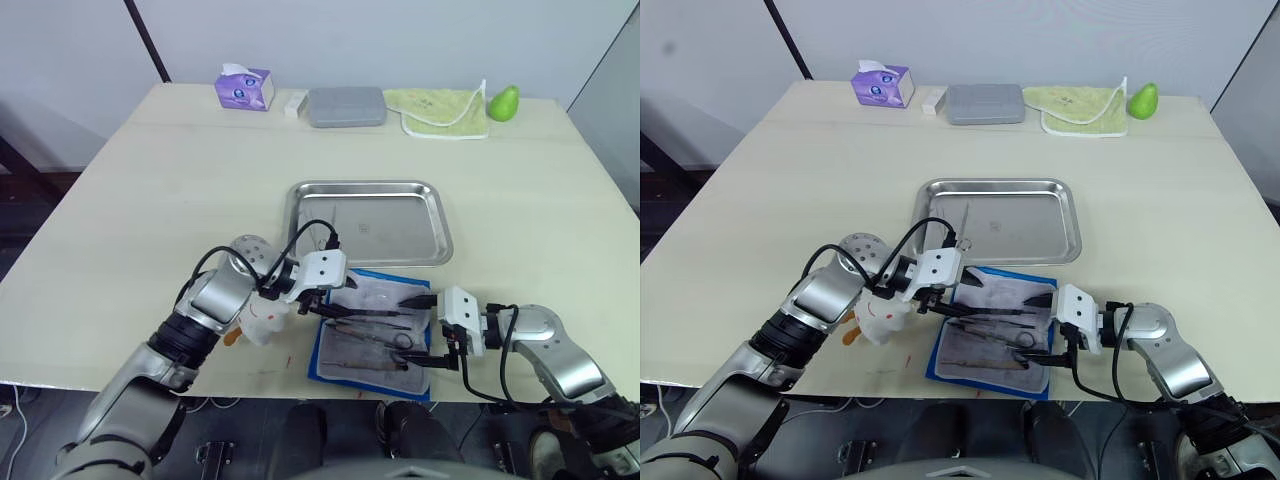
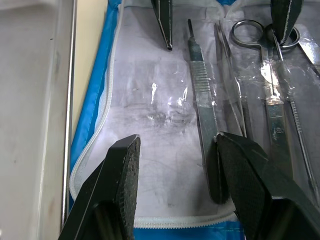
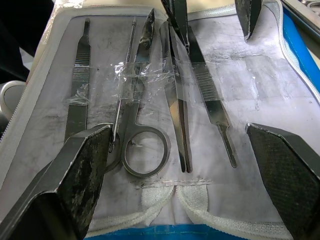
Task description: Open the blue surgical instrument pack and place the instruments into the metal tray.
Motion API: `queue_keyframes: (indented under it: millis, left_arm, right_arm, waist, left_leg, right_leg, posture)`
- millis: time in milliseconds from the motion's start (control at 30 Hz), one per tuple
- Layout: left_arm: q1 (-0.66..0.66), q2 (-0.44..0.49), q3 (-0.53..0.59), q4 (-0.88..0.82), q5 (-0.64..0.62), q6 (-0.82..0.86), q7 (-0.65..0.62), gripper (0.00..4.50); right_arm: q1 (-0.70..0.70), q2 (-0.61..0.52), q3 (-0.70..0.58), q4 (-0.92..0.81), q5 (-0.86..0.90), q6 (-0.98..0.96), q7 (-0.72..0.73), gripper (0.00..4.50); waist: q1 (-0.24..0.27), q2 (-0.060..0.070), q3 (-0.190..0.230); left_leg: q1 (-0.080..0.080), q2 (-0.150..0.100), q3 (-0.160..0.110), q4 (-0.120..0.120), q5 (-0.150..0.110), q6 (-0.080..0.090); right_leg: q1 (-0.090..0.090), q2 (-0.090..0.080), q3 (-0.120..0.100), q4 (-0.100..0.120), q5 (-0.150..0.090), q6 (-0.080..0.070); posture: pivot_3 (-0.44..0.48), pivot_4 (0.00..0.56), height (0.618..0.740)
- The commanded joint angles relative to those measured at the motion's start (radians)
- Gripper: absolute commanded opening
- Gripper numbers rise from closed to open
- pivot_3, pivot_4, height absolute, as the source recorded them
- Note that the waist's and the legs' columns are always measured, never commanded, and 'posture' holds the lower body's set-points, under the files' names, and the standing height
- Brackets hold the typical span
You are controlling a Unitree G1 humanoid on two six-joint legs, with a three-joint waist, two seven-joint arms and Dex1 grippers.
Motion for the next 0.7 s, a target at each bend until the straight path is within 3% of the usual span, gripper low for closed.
queue_keyframes:
  millis: [33,533,633,700]
  left_arm:
    - [0.024,0.000,-0.013,-0.063,0.001,0.017,-0.010,2.59]
    - [0.024,-0.032,-0.030,-0.040,0.057,0.033,0.017,2.59]
    - [0.020,-0.038,-0.042,-0.027,0.063,0.041,0.002,1.68]
    - [0.018,-0.039,-0.042,-0.023,0.066,0.040,-0.002,0.76]
  right_arm:
    - [0.036,-0.014,0.058,0.077,-0.077,0.058,-0.010,4.50]
    - [0.036,-0.006,0.063,0.074,-0.080,0.062,-0.018,4.50]
    - [0.036,-0.005,0.064,0.074,-0.081,0.064,-0.020,4.50]
    - [0.036,-0.004,0.066,0.074,-0.081,0.067,-0.021,4.50]
  waist:
    - [0.000,0.000,0.000]
    - [0.000,0.000,-0.001]
    - [0.000,0.000,-0.001]
    - [0.000,0.000,-0.001]
  left_leg:
    - [0.000,0.000,0.000,0.000,0.000,0.000]
    - [0.001,0.000,0.000,0.001,0.000,0.000]
    - [0.001,0.000,0.000,0.001,0.000,0.000]
    - [0.002,0.000,0.000,0.002,0.000,0.000]
  right_leg:
    - [0.000,0.000,0.000,0.000,0.000,0.000]
    - [0.001,0.000,0.000,0.001,0.000,0.000]
    - [0.002,0.000,0.000,0.001,0.000,0.000]
    - [0.002,0.000,0.000,0.001,0.000,0.000]
  posture:
    - [0.000,0.150,0.740]
    - [0.000,0.150,0.740]
    - [0.000,0.150,0.740]
    - [0.000,0.150,0.740]
